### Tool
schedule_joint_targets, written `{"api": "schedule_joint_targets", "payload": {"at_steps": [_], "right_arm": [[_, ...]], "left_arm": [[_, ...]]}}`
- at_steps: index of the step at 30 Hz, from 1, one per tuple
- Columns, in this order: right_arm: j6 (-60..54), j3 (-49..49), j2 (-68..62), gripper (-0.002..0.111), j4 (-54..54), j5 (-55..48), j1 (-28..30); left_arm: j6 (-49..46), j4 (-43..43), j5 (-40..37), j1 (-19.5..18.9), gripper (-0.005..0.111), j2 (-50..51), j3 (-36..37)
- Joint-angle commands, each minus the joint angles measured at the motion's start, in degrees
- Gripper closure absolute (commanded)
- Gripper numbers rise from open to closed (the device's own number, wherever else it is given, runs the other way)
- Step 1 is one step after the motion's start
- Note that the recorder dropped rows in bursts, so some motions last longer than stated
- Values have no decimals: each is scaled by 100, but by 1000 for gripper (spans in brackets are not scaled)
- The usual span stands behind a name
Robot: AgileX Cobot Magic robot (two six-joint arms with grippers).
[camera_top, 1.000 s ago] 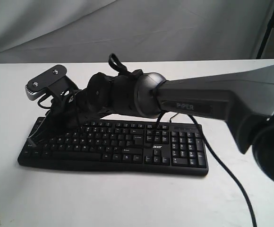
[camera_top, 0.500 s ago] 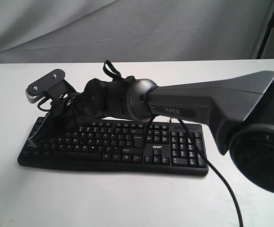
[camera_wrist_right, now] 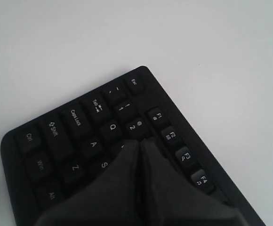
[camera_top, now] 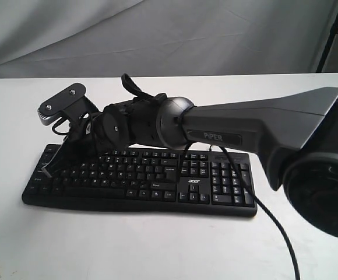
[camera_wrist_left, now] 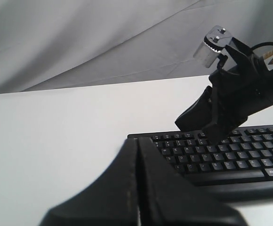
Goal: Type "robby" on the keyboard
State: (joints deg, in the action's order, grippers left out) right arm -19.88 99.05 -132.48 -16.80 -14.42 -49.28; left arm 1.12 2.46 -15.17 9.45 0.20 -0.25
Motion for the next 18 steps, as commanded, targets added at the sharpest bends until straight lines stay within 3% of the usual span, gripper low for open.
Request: {"api": "schedule_joint_targets", "payload": {"at_steps": [1, 18], "right_arm": [[61, 43, -129, 108, 123, 24, 9], [85, 43, -190, 108, 166, -5, 9]], "left_arm": [[16, 27, 31, 36, 107, -20, 25], [16, 27, 31, 36, 107, -20, 25]]}}
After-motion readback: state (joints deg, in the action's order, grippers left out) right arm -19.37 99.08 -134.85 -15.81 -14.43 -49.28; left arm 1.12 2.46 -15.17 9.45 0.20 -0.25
